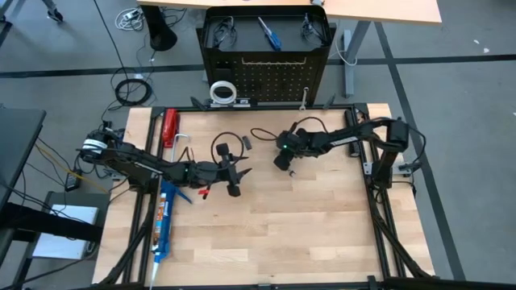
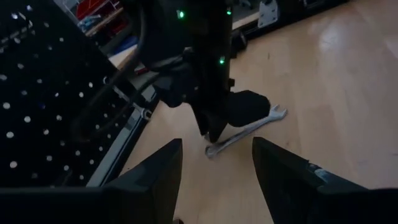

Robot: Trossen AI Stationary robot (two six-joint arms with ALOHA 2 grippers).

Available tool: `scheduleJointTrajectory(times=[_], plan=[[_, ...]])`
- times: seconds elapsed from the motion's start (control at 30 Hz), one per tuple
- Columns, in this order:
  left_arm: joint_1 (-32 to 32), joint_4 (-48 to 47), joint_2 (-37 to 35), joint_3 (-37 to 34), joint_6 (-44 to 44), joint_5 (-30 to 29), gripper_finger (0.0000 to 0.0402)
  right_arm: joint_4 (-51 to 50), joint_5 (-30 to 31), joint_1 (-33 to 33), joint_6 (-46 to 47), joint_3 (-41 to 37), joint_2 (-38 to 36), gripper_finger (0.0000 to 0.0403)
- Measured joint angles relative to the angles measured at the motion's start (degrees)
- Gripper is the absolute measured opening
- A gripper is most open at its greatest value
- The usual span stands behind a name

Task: Hang tools onto peg board
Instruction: Hang the wrench onto the black pegboard

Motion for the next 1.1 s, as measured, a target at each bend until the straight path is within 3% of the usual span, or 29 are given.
scheduleJointTrajectory(times=[0.23,0.43,0.63,0.87,0.97,1.1], plan=[[0.1,-9.3,0.0,0.0,-2.7,1.1,0.0202,3.1,-6.2,6.1,1.3,0.0,-0.3,0.012],[0.3,-16.7,0.7,0.0,-5.5,12.2,0.0202,6.5,-11.1,11.3,1.3,-0.1,-0.5,0.0115],[-1.6,-8.9,4.7,0.0,-6.6,14.3,0.0202,2.7,-2.3,13.1,-0.6,0.9,-6.7,0.0108],[-3.3,-6.4,9.9,4.2,-13.1,11.9,0.0202,-25.2,-2.4,13.1,5.4,1.0,-16.4,0.0099],[-3.1,-5.4,14.1,7.0,-12.9,10.2,0.0202,-25.1,-2.5,17.5,6.0,-1.4,-17.7,0.0095],[-0.8,-5.6,20.9,11.3,-12.9,8.9,0.0202,-20.1,1.9,20.7,6.4,-3.6,-16.4,0.0094]])
